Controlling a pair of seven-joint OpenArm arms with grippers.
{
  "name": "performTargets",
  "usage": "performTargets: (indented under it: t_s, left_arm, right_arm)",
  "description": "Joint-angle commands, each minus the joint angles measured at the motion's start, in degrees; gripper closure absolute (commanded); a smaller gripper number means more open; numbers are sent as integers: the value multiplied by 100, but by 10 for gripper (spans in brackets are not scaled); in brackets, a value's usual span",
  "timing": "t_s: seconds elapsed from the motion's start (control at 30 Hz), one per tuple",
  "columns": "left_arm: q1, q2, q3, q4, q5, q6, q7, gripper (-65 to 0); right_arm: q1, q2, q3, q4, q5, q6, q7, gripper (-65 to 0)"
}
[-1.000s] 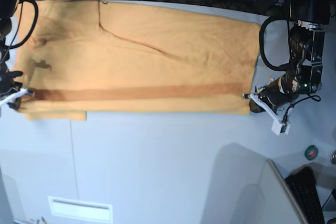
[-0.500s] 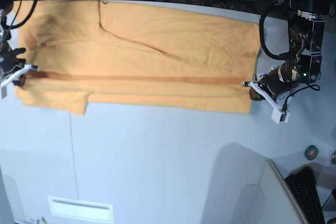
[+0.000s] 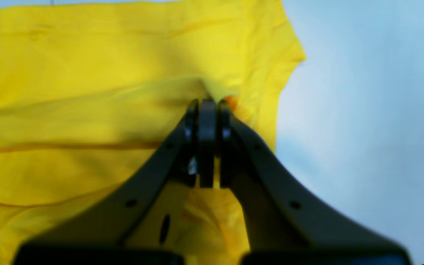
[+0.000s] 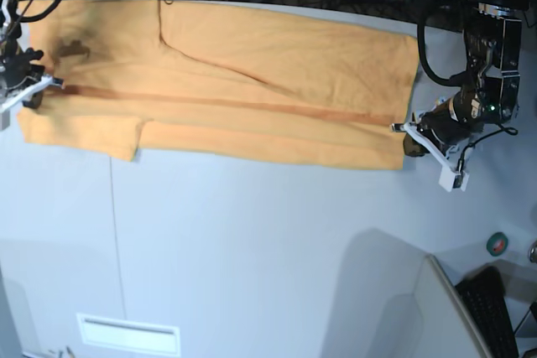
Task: Layout the t-shirt on the table in an organized manner, then fold the t-shirt properly
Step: 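Fold the shirt lengthwise, bringing the hem edge over with both grippers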
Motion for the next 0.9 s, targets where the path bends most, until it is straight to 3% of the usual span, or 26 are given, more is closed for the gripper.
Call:
performTargets:
  t_s: [0.0,0.73,0.87]
  left_arm:
    - [-81,-92,-68,111,-6,-9,-110,0]
    - [385,-101,-85,14,21,-9,-110,0]
    - [525,-233,-85,181,-23,-9,-110,0]
  right_arm:
    - [-55,85,41,216,34,-9,85,0]
    - [-688,-20,58,621,34,-18,76,0]
    - [-802,-20,67,805,34,-18,76,0]
